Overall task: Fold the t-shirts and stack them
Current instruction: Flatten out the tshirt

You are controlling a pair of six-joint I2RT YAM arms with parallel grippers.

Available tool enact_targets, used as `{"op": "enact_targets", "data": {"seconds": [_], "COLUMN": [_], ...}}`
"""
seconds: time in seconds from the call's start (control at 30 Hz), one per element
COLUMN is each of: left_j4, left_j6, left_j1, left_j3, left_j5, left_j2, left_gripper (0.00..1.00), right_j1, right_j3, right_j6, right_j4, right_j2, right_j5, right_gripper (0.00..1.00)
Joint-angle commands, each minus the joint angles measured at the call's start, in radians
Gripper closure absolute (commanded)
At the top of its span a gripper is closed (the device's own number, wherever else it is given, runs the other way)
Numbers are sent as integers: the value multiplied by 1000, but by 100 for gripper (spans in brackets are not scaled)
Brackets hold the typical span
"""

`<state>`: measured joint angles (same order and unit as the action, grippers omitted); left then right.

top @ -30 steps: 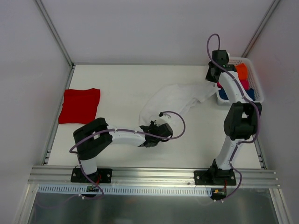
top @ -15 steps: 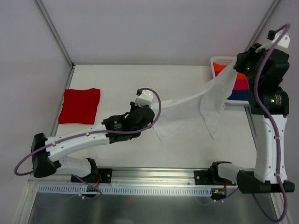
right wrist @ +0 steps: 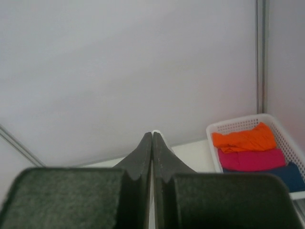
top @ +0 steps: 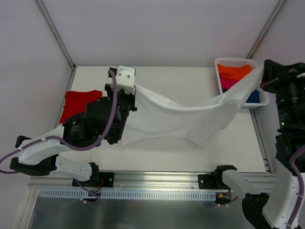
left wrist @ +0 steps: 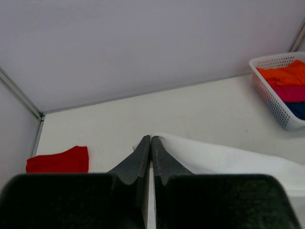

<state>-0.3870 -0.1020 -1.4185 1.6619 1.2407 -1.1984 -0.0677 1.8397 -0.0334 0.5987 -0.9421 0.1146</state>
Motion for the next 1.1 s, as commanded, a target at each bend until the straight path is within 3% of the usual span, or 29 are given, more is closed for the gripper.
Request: {"op": "enact_targets", "data": {"seconds": [0.0,0.3,0.47,0.6,0.73,0.87,0.97,1.07], "left_j4": [4,25,42,54,59,60,65,65], "left_j6": [-168,-286,-419,-485,-398,-240,-131,-85], "left_j1": [-43,-212,-287,-301,-297,-196,-22,154], "left_j3": [119,410,584,708,610,341,151,38], "left_j5": [132,229,269,305,290,249,153,48], "left_j2": [-36,-111,-216,-271,-212,-36,69,76], "left_gripper": [100,100,100,100,100,100,100,100], "right_j1": [0,-1,-12,-32,-55,-57,-55,-24], "right_j3": [108,311,420,399,307,163,64,1], "right_j6": [-10,-62,-65,-50,-19,-17,-33,-62], "right_j4": [-36,-54,-53,-53,-56,-111,-174,-203], "right_j2": [17,32,29,37,22,-15,-70,-162], "right_j5": [-12,-150,-156,-127,-58,-21,-9,-56], "right_gripper": [100,100,100,100,100,100,100,100]}}
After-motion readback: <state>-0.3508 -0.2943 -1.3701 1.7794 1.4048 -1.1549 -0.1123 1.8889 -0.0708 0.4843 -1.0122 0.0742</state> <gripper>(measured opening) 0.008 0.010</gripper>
